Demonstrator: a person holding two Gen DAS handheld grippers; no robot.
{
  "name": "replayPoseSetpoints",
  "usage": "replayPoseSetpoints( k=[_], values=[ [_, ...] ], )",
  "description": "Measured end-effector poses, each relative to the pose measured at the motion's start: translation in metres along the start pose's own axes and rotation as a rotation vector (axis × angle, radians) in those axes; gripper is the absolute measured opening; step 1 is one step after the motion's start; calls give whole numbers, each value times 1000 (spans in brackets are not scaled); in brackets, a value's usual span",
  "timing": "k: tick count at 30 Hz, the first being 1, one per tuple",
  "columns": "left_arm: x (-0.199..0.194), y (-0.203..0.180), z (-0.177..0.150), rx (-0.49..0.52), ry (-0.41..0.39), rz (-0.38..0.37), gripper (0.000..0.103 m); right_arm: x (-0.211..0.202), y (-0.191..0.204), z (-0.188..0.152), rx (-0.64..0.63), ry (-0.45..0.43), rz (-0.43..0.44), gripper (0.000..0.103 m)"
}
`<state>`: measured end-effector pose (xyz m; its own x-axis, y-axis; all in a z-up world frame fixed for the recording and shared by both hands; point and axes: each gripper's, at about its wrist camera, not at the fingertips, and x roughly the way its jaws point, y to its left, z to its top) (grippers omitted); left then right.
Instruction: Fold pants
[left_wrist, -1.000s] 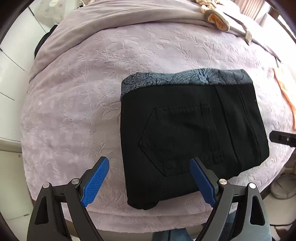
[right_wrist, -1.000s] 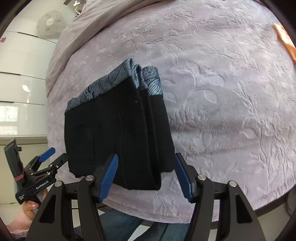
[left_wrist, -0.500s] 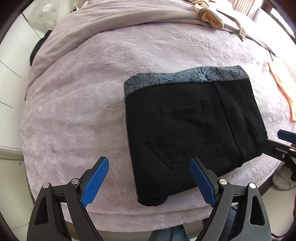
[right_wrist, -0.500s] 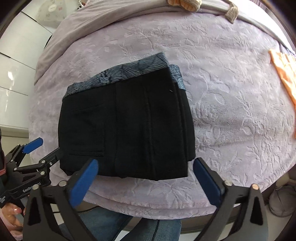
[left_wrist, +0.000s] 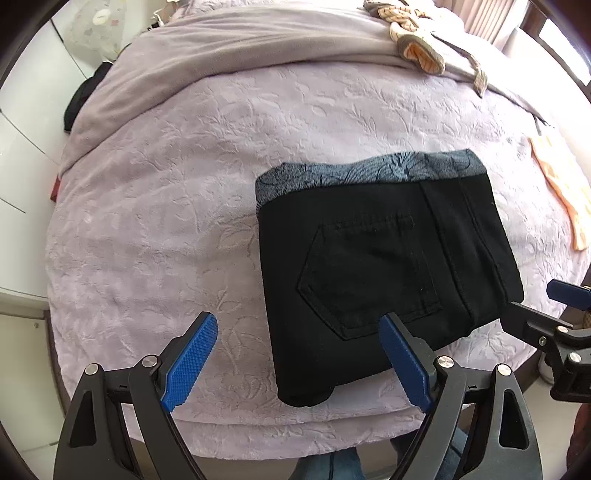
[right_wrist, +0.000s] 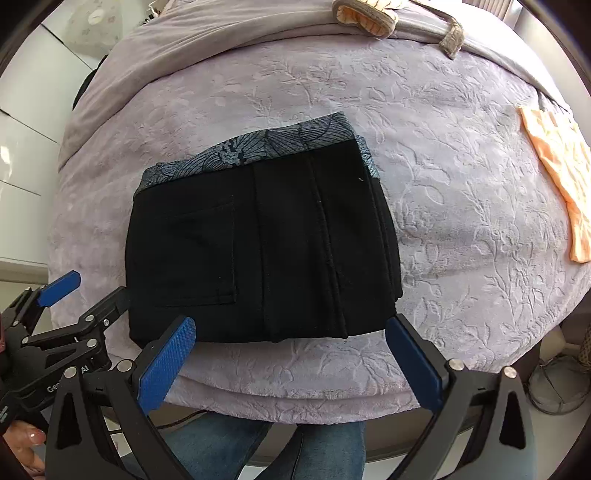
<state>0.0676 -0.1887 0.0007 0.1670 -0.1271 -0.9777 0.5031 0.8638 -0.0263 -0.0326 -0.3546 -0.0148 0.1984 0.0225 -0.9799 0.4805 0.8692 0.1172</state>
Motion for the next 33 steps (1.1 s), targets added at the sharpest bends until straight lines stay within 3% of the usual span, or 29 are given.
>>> replayPoseSetpoints(
  k=[8,17,33],
  values=[
    [-7,-16,-7,-61,0,41,90,-11,-7,2,-34,-5,11,103],
    [-17,-39,-25,-134,4,37,90,-16,-23,-6,-110,4,3,103],
    [-20,-32,-33,-159,16,98,90,-17,-17,-9,-151,-15,-13,103]
  ],
)
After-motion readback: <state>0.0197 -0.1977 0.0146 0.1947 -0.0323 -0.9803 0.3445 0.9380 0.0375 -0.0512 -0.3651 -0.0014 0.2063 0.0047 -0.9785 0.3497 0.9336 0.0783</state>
